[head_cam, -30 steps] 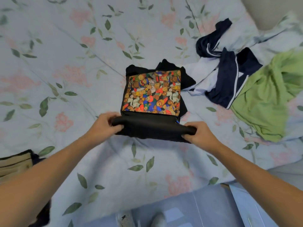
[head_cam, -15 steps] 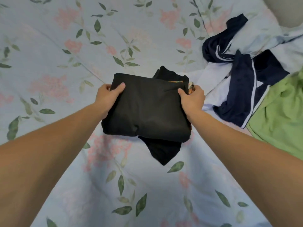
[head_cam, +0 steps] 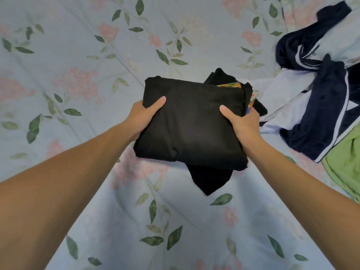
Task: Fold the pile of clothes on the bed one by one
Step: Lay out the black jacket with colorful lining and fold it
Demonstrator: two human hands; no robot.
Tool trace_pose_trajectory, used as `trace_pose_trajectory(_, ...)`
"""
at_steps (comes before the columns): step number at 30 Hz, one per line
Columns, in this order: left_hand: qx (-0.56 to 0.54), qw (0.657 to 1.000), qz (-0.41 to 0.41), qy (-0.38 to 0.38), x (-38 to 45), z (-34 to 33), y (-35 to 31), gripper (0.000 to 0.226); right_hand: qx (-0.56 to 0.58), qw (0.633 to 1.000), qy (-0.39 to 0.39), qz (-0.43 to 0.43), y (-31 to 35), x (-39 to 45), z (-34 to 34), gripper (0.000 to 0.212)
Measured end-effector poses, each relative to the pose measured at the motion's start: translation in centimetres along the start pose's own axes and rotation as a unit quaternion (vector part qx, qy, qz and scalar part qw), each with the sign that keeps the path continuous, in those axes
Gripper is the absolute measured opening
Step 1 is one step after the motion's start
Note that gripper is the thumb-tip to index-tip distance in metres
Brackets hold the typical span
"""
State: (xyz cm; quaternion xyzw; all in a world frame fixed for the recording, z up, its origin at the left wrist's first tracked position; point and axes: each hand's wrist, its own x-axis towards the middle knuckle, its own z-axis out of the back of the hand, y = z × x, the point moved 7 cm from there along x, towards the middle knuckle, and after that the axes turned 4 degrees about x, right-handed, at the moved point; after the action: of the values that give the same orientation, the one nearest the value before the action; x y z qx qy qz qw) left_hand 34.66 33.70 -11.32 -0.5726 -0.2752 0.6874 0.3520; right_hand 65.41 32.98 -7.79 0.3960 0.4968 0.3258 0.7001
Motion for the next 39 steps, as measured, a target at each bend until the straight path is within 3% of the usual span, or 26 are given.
trace_pose_trajectory(2, -0.017, 0.999, -0.024, -0.016, -2.4, 2.2, 0.1, 0.056, -0.006, 1.0, 0.01, 0.02, 1.2, -2.0, -1.3, 0.063)
trace_pose_trajectory(7, -0.037, 0.997, 0.004, -0.071, -10.8, 10.1, 3.9, 0.056, -0.005, 0.998, 0.064, -0.004, -0.1, -9.9, -6.7, 0.063)
trace_pose_trajectory(12, -0.036, 0.987, 0.083, -0.133, -20.6, 16.4, 13.4, 0.051, -0.034, 0.985, 0.151, -0.079, -6.9, -18.7, -12.2, 0.056)
trace_pose_trajectory(15, -0.04, 0.978, 0.124, -0.163, -25.0, 18.6, 19.7, 0.06, -0.058, 0.976, 0.179, -0.108, -10.4, -23.2, -14.6, 0.052)
trace_pose_trajectory(23, 0.053, 0.958, 0.097, -0.265, -28.7, 22.7, 25.8, 0.059, -0.092, 0.976, 0.17, -0.102, -14.9, -28.7, -18.7, 0.049)
trace_pose_trajectory(27, 0.117, 0.954, 0.096, -0.258, -28.4, 23.3, 26.3, 0.075, -0.217, 0.97, 0.113, -0.005, -14.7, -29.3, -19.2, 0.079)
trace_pose_trajectory(29, 0.26, 0.921, 0.069, -0.283, -28.8, 23.4, 25.1, 0.088, -0.343, 0.931, 0.06, 0.111, -12.9, -29.8, -19.1, 0.095)
trace_pose_trajectory(30, 0.358, 0.886, 0.029, -0.294, -29.1, 23.2, 23.7, 0.091, -0.395, 0.899, 0.047, 0.181, -11.7, -30.5, -19.4, 0.094)
trace_pose_trajectory(32, 0.49, 0.826, -0.085, -0.265, -29.2, 21.2, 21.2, 0.087, -0.433, 0.845, 0.068, 0.305, -10.1, -32.5, -21.2, 0.08)
trace_pose_trajectory(33, 0.512, 0.814, -0.144, -0.233, -29.3, 19.8, 20.4, 0.08, -0.435, 0.828, 0.101, 0.339, -10.4, -33.5, -22.2, 0.072)
trace_pose_trajectory(35, 0.501, 0.824, -0.205, -0.166, -28.9, 17.4, 21.2, 0.065, -0.462, 0.799, 0.175, 0.342, -12.5, -34.9, -24.0, 0.063)
trace_pose_trajectory(39, 0.547, 0.81, -0.179, -0.116, -26.0, 15.6, 26.0, 0.069, -0.538, 0.747, 0.21, 0.329, -17.5, -33.8, -25.4, 0.064)
